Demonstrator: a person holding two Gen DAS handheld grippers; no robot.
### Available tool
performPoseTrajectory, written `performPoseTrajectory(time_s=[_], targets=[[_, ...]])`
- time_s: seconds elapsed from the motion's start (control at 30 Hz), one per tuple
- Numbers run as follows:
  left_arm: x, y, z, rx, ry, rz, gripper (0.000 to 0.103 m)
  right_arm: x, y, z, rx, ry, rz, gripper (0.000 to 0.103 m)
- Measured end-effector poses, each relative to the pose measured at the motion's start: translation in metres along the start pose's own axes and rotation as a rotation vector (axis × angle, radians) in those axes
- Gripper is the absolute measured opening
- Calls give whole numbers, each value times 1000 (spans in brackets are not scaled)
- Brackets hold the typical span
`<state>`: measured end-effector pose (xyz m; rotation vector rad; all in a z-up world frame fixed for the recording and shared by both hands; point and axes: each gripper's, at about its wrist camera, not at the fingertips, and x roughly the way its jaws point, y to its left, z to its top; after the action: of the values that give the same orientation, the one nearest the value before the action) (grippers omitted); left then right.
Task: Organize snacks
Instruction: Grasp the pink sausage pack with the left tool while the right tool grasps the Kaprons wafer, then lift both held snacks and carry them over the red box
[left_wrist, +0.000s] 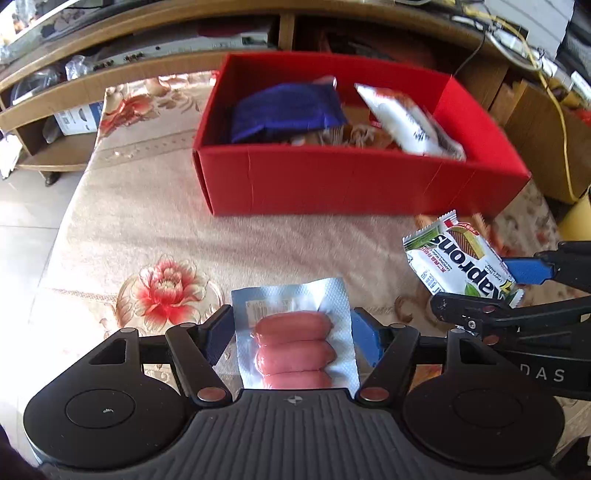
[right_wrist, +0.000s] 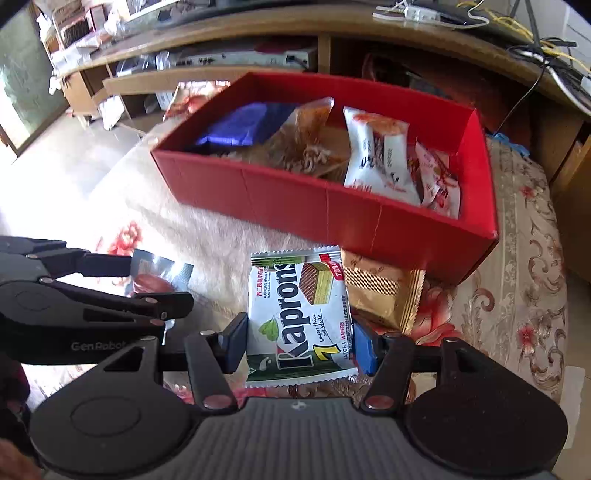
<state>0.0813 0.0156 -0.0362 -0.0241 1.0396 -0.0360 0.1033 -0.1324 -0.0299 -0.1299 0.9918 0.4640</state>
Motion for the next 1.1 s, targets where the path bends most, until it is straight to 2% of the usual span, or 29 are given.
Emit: performPoseTrajectory(time_s=[0.73,1.1], targets=[[-31,-2,31,-35,-136,-53,73,-35,-8,26,66,-131,26,56],[-41,-6,68,-44,-203,-65,72,-48,-23,55,128,-212,27,56]])
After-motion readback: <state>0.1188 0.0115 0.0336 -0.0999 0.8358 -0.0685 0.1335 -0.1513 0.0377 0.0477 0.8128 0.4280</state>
